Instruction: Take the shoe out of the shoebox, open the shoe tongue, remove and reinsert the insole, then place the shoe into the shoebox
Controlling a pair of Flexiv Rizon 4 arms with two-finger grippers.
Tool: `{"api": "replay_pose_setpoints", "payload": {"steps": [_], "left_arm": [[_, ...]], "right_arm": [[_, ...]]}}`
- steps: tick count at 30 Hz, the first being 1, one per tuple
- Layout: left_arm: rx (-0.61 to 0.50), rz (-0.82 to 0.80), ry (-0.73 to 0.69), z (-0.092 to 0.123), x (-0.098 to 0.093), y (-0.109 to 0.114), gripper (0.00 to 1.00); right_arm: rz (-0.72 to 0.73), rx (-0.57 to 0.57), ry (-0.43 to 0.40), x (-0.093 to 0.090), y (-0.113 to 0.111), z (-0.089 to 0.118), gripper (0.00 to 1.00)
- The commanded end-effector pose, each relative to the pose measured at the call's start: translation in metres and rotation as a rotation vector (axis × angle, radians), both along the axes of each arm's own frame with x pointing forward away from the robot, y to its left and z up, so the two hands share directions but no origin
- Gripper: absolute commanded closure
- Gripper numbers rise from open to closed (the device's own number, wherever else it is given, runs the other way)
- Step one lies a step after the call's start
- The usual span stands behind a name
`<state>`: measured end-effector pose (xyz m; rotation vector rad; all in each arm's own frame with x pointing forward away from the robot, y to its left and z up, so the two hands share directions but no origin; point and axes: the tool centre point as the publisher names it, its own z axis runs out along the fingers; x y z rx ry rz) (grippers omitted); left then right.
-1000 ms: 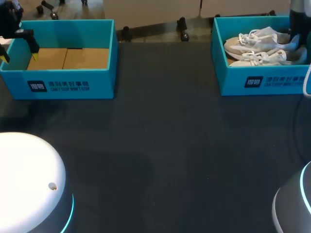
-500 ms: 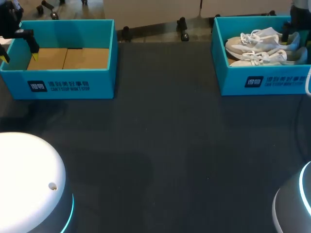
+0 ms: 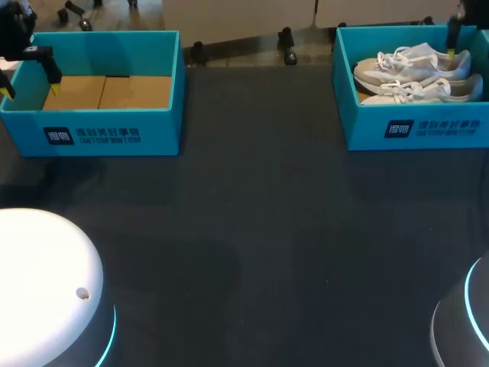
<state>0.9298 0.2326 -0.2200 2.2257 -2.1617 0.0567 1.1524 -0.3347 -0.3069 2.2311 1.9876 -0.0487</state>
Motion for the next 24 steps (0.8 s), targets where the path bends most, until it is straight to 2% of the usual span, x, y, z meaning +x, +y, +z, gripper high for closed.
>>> {"api": "replay_pose_setpoints", "payload": {"steps": [1, 14, 18, 24], "left_arm": [[0.001, 0.001, -0.002, 0.001, -0.002, 0.000, 0.00], [0.001, 0.001, -0.002, 0.001, -0.002, 0.000, 0.00], [0.001, 0.001, -0.002, 0.001, -0.002, 0.000, 0.00], [0.001, 0.001, -0.002, 0.001, -0.002, 0.000, 0.00]], "right_arm": [[0.017, 0.012, -0.031, -0.018, 0.008, 0.023, 0.00], [0.042, 0.082, 0.017, -0.031, 0.042, 0.062, 0.00], [0.062, 0.116, 0.039, -0.040, 0.054, 0.077, 0.00], [0.094, 0.096, 0.043, -0.055, 0.077, 0.099, 0.00]]}}
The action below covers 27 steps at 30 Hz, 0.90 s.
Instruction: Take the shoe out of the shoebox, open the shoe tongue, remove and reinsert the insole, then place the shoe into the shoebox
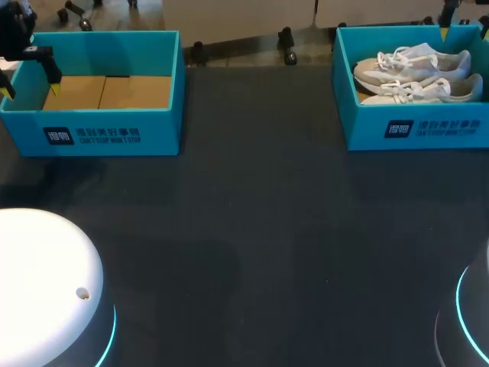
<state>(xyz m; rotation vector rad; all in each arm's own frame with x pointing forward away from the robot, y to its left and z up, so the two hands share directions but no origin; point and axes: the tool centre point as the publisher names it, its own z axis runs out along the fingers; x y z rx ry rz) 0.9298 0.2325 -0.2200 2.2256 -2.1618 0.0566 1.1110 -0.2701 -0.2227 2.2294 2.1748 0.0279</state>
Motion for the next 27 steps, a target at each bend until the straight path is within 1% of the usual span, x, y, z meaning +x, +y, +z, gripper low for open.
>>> {"api": "replay_pose_setpoints", "payload": {"steps": [1, 10, 14, 21, 27], "left_arm": [[0.001, 0.001, -0.002, 0.001, -0.002, 0.000, 0.00], [0.001, 0.001, -0.002, 0.001, -0.002, 0.000, 0.00], [0.001, 0.001, -0.002, 0.001, -0.002, 0.000, 0.00], [0.001, 0.001, -0.002, 0.001, -0.002, 0.000, 0.00], [0.001, 0.001, -0.002, 0.001, -0.002, 0.000, 0.00]], "right_arm": [[0.004, -0.027, -0.013, -0.018, 0.016, 0.016, 0.00], [-0.062, -0.034, -0.039, -0.064, 0.038, 0.025, 0.00], [-0.068, -0.033, -0.045, -0.078, 0.049, 0.026, 0.00], [-0.046, -0.039, -0.056, -0.110, 0.070, 0.024, 0.00], [-0.050, -0.036, -0.052, -0.132, 0.080, 0.023, 0.00]]}}
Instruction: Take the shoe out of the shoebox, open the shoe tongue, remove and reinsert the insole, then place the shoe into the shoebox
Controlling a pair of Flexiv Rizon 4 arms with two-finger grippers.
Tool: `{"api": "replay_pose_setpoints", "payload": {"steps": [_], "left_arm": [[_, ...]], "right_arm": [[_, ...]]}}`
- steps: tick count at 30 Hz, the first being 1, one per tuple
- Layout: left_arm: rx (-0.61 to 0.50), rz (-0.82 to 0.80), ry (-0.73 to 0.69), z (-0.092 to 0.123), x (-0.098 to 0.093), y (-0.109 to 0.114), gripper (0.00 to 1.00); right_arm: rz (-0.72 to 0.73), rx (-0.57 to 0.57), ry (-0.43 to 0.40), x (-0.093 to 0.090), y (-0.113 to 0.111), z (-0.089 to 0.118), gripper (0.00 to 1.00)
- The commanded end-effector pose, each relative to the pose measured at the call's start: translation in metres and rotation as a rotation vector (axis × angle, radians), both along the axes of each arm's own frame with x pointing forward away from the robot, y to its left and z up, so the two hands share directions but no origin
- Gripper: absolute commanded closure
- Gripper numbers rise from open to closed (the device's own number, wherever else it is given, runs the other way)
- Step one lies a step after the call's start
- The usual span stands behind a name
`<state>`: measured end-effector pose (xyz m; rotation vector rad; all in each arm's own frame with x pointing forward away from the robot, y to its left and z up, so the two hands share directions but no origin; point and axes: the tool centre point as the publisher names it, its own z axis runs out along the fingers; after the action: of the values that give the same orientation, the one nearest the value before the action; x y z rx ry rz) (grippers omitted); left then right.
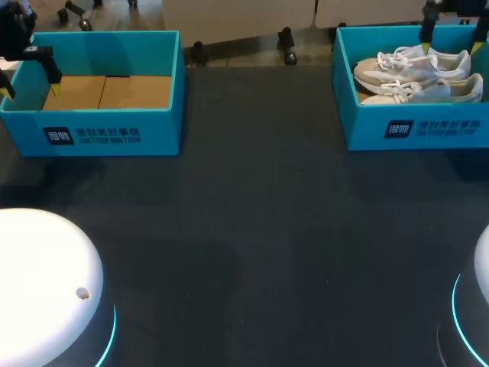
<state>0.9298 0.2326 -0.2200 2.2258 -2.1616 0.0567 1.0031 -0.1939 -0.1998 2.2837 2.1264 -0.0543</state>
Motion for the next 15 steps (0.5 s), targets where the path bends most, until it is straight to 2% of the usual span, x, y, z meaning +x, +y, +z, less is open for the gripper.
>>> {"api": "replay_pose_setpoints", "payload": {"steps": [1, 8, 15], "left_arm": [[0.001, 0.001, -0.002, 0.001, -0.002, 0.000, 0.00], [0.001, 0.001, -0.002, 0.001, -0.002, 0.000, 0.00], [0.001, 0.001, -0.002, 0.001, -0.002, 0.000, 0.00]], "right_arm": [[-0.003, -0.007, -0.094, -0.026, 0.005, -0.001, 0.00], [-0.015, 0.011, -0.091, -0.039, 0.008, -0.002, 0.00], [-0.015, 0.011, -0.091, -0.039, 0.008, -0.002, 0.00]]}}
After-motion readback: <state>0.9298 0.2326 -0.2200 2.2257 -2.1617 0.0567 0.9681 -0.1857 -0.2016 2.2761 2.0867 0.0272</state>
